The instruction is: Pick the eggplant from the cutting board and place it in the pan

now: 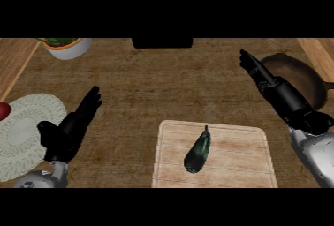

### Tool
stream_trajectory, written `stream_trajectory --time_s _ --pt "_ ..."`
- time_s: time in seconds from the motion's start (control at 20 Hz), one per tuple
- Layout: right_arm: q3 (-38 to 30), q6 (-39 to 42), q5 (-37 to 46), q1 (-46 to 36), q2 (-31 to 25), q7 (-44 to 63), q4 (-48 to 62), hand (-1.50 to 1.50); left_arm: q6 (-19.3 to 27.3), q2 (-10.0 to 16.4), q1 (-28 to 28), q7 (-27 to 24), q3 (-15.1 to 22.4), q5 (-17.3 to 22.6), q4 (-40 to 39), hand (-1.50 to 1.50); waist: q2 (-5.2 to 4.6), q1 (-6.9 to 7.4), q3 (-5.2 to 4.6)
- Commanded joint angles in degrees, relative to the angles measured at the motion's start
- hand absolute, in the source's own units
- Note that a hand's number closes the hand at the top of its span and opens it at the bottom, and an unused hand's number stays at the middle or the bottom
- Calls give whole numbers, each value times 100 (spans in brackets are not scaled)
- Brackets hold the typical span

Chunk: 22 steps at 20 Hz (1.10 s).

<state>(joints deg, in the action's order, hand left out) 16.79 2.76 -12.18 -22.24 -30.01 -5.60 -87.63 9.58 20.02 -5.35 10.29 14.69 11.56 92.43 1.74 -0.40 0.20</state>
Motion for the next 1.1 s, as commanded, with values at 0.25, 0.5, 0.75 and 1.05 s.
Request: stream_trajectory --time_s 0.25,0.5,0.75,1.05 --pt "31 48 -1384 1644 1474 -68 1131 150 605 168 -394 -560 -852 -339 -2 0 -262 104 10" --pt "-82 -2345 370 2726 1224 -466 291 -150 506 183 -277 -368 -1095 -35 -145 0 -103 -219 -33" --pt "13 -2545 1025 4038 252 -222 -1267 -150 515 -40 -319 -441 -983 -124 -319 0 -133 -159 -32" --pt "-544 -1307 776 3744 -1592 1750 -2568 -150 274 48 -431 -578 -1066 -74 -411 0 -150 -18 -44"
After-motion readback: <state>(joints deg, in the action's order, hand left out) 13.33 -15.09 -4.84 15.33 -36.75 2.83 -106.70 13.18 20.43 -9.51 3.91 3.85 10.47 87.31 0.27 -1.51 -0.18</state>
